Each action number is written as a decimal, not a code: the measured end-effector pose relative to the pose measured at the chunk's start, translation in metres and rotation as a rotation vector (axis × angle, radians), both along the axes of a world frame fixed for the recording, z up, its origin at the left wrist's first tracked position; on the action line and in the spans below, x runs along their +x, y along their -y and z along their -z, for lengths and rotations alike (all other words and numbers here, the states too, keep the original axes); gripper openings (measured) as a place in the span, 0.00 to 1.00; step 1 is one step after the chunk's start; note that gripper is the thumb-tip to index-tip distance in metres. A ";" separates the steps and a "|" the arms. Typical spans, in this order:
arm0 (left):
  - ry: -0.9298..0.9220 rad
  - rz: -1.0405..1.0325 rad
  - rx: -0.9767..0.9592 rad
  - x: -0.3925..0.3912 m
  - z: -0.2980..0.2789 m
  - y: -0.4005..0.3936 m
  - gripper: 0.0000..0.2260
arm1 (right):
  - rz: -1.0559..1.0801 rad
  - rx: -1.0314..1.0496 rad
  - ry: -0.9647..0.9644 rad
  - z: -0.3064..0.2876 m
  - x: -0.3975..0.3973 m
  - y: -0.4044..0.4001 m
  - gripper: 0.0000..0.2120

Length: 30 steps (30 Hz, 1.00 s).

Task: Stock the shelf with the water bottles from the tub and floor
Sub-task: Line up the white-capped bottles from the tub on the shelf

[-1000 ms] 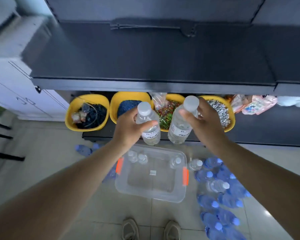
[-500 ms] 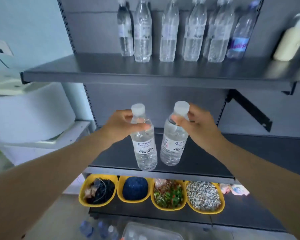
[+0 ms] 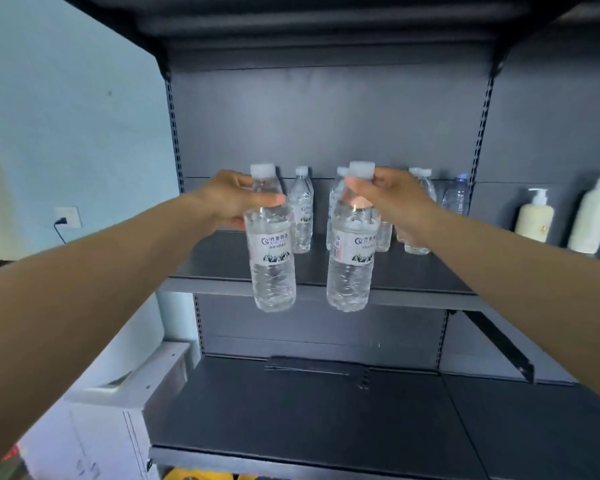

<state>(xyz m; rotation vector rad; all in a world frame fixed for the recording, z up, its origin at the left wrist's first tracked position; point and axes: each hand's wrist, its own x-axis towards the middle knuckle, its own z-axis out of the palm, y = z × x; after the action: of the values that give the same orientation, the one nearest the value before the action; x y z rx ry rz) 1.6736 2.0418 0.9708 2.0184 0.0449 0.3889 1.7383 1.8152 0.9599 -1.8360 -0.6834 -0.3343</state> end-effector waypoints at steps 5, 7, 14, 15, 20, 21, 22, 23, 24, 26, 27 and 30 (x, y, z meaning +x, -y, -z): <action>0.027 -0.050 0.050 0.030 -0.027 -0.048 0.20 | 0.024 0.092 -0.052 -0.032 0.035 -0.047 0.14; 0.018 -0.063 0.056 0.050 -0.033 -0.072 0.22 | 0.037 0.093 -0.056 -0.038 0.049 -0.071 0.13; -0.015 -0.014 0.026 0.145 -0.031 -0.159 0.20 | 0.108 0.111 -0.081 -0.034 0.121 -0.174 0.12; -0.016 -0.016 0.014 0.160 -0.028 -0.170 0.18 | 0.114 0.099 -0.083 -0.031 0.130 -0.187 0.11; -0.011 -0.003 -0.027 0.237 -0.007 -0.217 0.10 | 0.168 0.059 -0.104 -0.010 0.178 -0.245 0.08; -0.008 -0.009 -0.036 0.252 -0.002 -0.225 0.10 | 0.198 0.034 -0.109 -0.004 0.188 -0.253 0.07; -0.008 -0.016 -0.041 0.267 0.002 -0.232 0.11 | 0.228 0.009 -0.114 0.001 0.196 -0.260 0.07; -0.006 -0.018 -0.040 0.280 0.005 -0.238 0.12 | 0.250 -0.008 -0.115 0.005 0.205 -0.266 0.09; 0.002 -0.014 -0.045 0.292 0.007 -0.242 0.10 | 0.271 -0.013 -0.113 0.009 0.213 -0.271 0.11; 0.019 -0.004 -0.060 0.315 0.010 -0.248 0.07 | 0.312 -0.010 -0.114 0.012 0.228 -0.278 0.13; 0.023 -0.005 -0.059 0.325 0.012 -0.251 0.08 | 0.329 -0.008 -0.119 0.012 0.235 -0.281 0.12; 0.017 -0.003 -0.034 0.354 0.015 -0.255 0.10 | 0.361 0.009 -0.127 0.012 0.254 -0.288 0.12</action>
<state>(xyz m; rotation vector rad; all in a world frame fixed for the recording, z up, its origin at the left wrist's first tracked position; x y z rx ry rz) 2.0272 2.2971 0.9557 1.9817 0.0441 0.4042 1.9927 2.1030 0.9479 -1.9521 -0.2603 -0.4501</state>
